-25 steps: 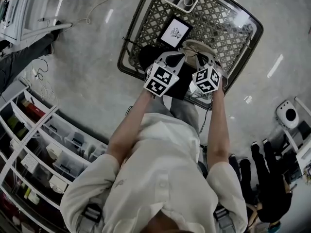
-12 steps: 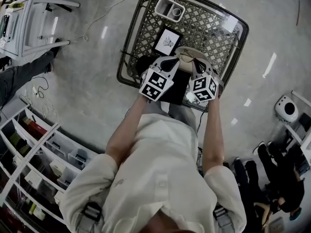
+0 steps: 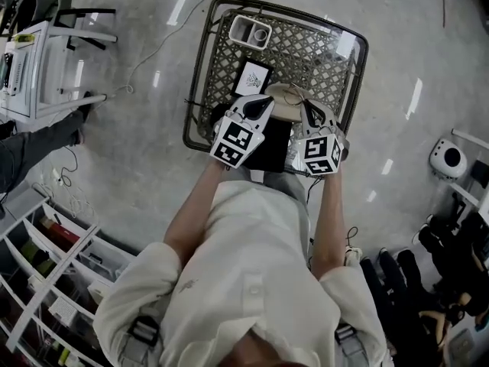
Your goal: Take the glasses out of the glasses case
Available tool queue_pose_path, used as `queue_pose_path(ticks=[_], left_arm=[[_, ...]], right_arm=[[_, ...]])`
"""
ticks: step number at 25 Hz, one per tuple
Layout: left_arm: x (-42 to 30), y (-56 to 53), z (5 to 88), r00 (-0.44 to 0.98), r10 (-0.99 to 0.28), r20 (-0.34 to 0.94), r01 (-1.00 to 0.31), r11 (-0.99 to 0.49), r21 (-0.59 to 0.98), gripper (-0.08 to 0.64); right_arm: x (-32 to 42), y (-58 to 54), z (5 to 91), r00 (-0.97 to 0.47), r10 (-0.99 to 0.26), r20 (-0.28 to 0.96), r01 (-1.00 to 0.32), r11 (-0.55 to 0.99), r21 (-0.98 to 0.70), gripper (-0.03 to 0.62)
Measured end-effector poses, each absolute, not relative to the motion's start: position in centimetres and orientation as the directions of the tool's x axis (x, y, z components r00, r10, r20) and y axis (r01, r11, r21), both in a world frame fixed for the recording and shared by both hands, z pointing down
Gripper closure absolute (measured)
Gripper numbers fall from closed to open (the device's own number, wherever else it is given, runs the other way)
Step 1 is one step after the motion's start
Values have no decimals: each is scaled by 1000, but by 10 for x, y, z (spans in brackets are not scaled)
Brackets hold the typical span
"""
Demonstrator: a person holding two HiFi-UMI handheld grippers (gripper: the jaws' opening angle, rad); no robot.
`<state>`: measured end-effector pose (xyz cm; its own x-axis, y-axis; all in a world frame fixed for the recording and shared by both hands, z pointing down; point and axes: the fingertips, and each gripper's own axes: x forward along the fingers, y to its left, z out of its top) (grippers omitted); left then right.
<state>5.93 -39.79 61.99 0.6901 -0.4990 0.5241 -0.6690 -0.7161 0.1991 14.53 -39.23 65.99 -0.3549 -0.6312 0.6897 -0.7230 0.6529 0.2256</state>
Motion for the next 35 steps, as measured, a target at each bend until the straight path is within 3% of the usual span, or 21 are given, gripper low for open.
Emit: queue_pose_path(ticks=[22,35], left_arm=[[46,-382,507,772,-530,351,-592,-801,93,546],[44,-372,476,804,-523,283,-560,-826,63,546]], right_arm=[[142,-361,492,-321,-878,354,-915,384,123,574],[149,-347,465,-281,-915,290,-939,324,113,574]])
